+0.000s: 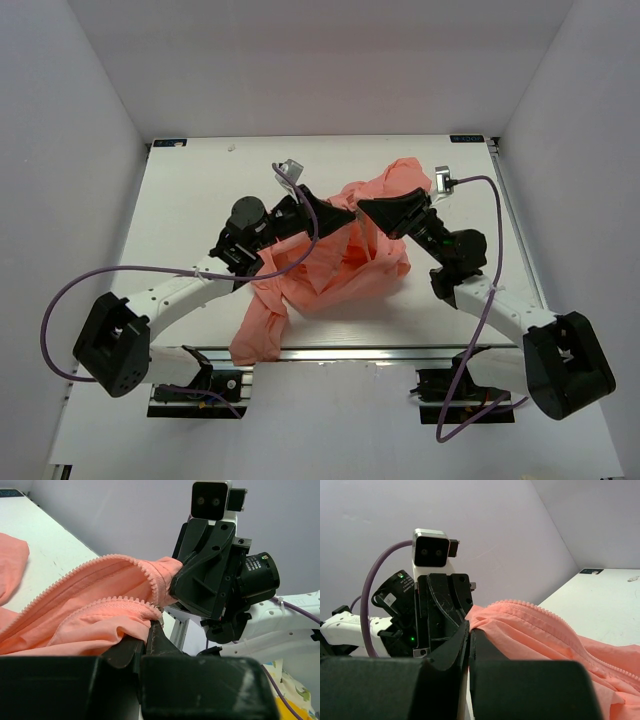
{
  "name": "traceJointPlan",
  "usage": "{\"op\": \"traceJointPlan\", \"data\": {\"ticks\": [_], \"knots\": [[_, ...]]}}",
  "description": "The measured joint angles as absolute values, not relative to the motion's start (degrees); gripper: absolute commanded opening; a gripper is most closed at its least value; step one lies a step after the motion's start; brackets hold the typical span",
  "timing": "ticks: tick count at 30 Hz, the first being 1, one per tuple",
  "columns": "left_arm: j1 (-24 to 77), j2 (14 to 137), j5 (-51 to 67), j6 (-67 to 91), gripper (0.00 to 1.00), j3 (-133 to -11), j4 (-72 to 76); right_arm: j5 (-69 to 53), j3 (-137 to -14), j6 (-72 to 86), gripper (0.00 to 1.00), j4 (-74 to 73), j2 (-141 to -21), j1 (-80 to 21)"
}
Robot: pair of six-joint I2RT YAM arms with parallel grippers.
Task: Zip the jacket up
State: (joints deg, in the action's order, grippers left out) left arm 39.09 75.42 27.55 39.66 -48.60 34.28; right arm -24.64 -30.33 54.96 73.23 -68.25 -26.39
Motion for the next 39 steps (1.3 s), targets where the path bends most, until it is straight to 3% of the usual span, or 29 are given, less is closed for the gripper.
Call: {"op": "traceJointPlan", "data": {"ticks": [9, 12, 15, 18, 21, 25, 33, 36, 39], "knots": [[39.1, 75.7, 27.9, 41.9, 0.0, -48.3, 35.6, -21.3, -28.2, 53.0, 0.0, 72.5, -65.3, -26.2], [39.1, 76.1, 28.0, 42.7, 0.0, -48.3, 35.6, -19.1, -26.7, 53.6, 0.05, 72.6, -65.0, -26.2], [39.2, 77.3, 28.4, 43.3, 0.0, -48.4, 34.6, -18.0, -24.9, 54.0, 0.13, 72.6, -65.2, -26.2], [39.1, 78.4, 29.6, 43.6, 0.0, -48.4, 33.2, -19.0, -24.4, 54.1, 0.3, 72.6, -65.5, -26.1], [39.1, 79.2, 31.2, 44.0, 0.0, -48.4, 32.9, -20.9, -24.5, 53.3, 0.36, 72.6, -64.9, -26.0], [39.1, 80.0, 32.9, 45.2, 0.0, -48.6, 32.8, -21.1, -24.5, 50.4, 0.57, 71.2, -61.2, -26.0], [37.6, 82.4, 37.8, 48.9, 0.0, -48.8, 32.4, -12.6, -27.5, 38.7, 0.83, 42.3, -50.1, -26.0], [36.9, 84.2, 40.4, 50.8, 0.0, -48.8, 32.1, -9.6, -28.8, 35.1, 0.89, 33.8, -48.7, -26.0], [36.5, 85.9, 42.5, 52.5, 0.0, -48.8, 32.0, -7.7, -32.0, 31.8, 0.89, 24.8, -48.8, -26.0]]}}
